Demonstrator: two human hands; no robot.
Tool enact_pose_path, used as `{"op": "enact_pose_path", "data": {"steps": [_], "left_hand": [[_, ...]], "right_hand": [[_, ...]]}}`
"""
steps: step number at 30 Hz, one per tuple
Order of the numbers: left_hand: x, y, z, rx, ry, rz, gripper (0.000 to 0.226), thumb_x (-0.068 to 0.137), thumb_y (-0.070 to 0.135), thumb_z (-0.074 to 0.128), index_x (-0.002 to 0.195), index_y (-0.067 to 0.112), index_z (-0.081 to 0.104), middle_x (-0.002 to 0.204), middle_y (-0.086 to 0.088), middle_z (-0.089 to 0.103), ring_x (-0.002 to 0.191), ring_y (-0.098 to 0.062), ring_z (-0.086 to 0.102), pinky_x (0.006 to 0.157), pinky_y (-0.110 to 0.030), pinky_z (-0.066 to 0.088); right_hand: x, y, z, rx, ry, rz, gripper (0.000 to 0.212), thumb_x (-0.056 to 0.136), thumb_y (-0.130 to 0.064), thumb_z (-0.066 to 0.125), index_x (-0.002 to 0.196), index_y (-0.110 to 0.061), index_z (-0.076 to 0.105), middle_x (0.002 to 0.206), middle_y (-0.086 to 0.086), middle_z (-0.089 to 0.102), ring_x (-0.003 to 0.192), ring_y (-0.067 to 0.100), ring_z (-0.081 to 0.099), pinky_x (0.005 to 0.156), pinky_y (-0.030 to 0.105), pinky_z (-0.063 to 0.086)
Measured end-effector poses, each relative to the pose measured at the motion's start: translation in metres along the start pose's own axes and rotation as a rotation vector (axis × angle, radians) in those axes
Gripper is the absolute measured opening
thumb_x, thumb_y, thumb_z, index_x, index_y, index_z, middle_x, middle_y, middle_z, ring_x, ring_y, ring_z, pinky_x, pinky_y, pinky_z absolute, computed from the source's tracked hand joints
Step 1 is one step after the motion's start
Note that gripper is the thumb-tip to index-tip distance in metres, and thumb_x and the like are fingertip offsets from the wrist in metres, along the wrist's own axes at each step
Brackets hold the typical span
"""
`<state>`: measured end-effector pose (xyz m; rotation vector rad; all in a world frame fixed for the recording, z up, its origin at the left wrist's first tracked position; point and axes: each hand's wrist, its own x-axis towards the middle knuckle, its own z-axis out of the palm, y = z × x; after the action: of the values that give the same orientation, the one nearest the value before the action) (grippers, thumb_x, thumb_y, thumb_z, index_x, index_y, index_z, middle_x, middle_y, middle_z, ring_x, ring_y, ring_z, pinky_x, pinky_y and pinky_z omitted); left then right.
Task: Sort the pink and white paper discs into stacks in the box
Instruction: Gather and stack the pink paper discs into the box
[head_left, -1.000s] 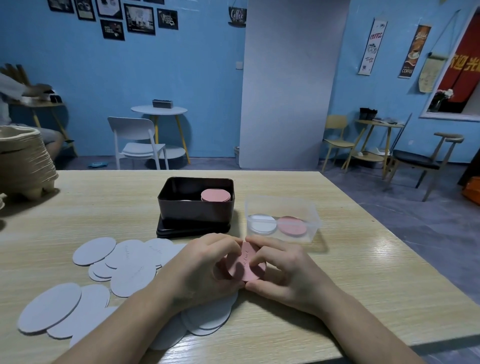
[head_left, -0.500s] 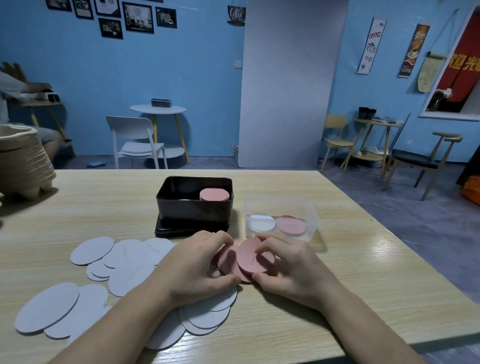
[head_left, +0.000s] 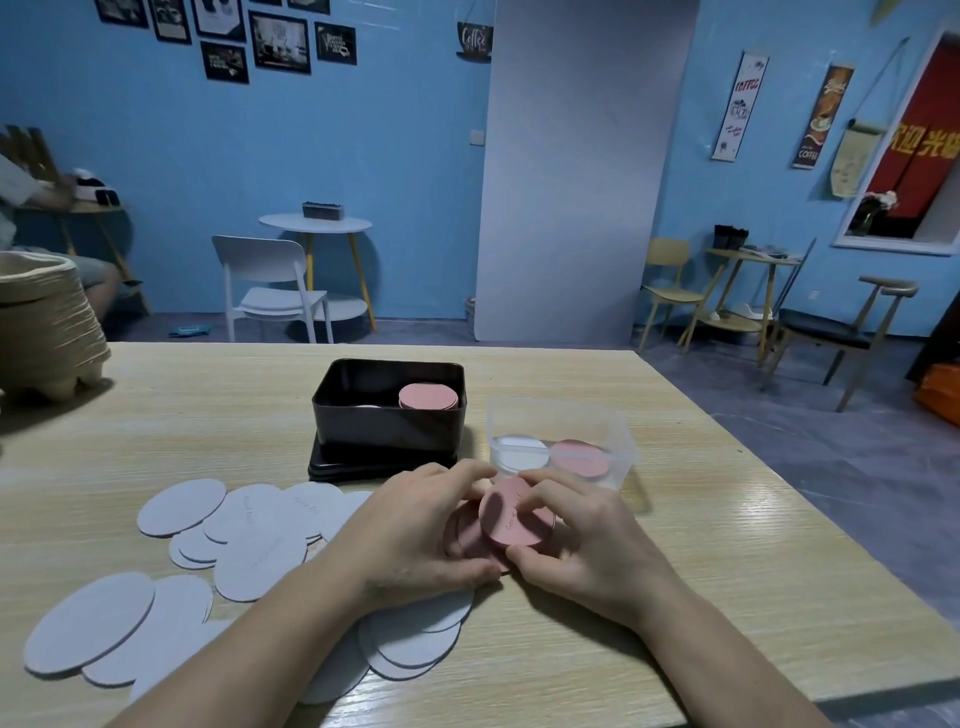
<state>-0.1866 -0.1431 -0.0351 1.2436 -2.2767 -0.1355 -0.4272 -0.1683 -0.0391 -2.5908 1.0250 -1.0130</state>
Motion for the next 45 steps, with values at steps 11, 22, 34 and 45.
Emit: {"op": "enact_pose_path", "data": {"steps": [11,22,34,45], "left_hand": [[-0.023,-0.017,-0.011,-0.053,0.097,-0.107,0.044,0.076,0.056,0.07,0.112,0.034,0.058,0.103,0.019,0.059,0.103,-0.002,0.053,0.084,-0.026,0.05],[-0.022,-0.008,-0.013,-0.125,0.366,-0.044,0.03,0.079,0.042,0.074,0.095,0.021,0.062,0.106,0.014,0.065,0.102,-0.007,0.064,0.08,-0.023,0.052],[-0.018,-0.007,-0.004,-0.214,0.267,0.021,0.041,0.075,0.061,0.076,0.098,0.036,0.051,0.117,0.01,0.068,0.117,-0.005,0.064,0.081,-0.022,0.054],[-0.017,-0.009,0.006,-0.18,0.236,0.091,0.037,0.082,0.054,0.075,0.1,0.03,0.052,0.123,0.008,0.069,0.13,0.004,0.057,0.084,-0.028,0.056]], "right_hand": [[-0.001,0.0,0.001,0.0,-0.004,0.007,0.031,0.077,-0.041,0.081,0.096,-0.02,0.069,0.119,-0.01,0.068,0.114,0.008,0.064,0.091,0.032,0.052],[-0.002,0.0,0.004,-0.005,-0.003,-0.024,0.029,0.077,-0.04,0.082,0.088,-0.021,0.063,0.121,-0.011,0.068,0.119,0.006,0.063,0.091,0.034,0.053],[-0.001,-0.007,0.004,0.083,-0.008,-0.113,0.037,0.084,-0.036,0.084,0.11,-0.018,0.064,0.113,-0.01,0.068,0.102,0.007,0.065,0.083,0.034,0.055],[0.001,-0.01,0.007,0.171,-0.014,-0.116,0.032,0.083,-0.027,0.084,0.103,-0.018,0.061,0.094,-0.009,0.065,0.08,0.011,0.06,0.068,0.037,0.054]]}}
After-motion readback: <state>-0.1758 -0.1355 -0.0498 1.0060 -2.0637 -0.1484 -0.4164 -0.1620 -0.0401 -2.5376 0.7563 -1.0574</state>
